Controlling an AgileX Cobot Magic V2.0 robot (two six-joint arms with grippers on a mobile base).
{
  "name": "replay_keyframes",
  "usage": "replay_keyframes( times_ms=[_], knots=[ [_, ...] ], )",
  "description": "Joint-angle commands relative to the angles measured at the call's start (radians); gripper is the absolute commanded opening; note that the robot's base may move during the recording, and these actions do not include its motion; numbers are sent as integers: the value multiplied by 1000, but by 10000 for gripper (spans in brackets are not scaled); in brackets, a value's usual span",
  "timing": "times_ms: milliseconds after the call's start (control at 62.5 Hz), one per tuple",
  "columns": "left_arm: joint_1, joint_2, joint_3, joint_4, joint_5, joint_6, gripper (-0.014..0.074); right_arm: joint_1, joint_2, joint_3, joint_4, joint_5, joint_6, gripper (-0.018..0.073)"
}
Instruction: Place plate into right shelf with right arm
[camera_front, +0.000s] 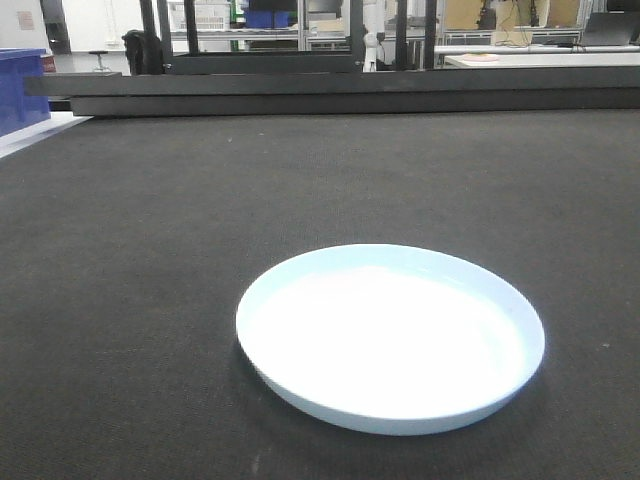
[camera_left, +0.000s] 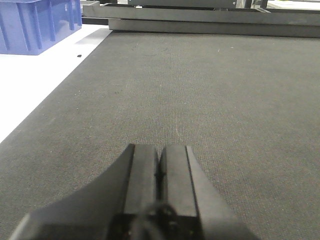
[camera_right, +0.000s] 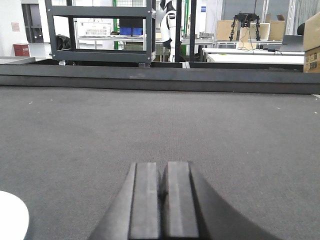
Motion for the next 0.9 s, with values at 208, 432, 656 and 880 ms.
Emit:
replay_keyframes(
  times_ms=[208,432,656,880],
  knots=[
    [-6,-2,8,-4,-84,3,-47,-4,-11,-5,1,-84,-6,50],
    [-6,-2,8,-4,-84,3,-47,-4,-11,-5,1,-126,-7,50],
    [-6,-2,8,-4,-84,3,-47,-4,-11,-61,58,-496,7,50],
    [-6,-2,8,-4,-84,3,-47,-4,54,-331,90,-401,7,50]
  ],
)
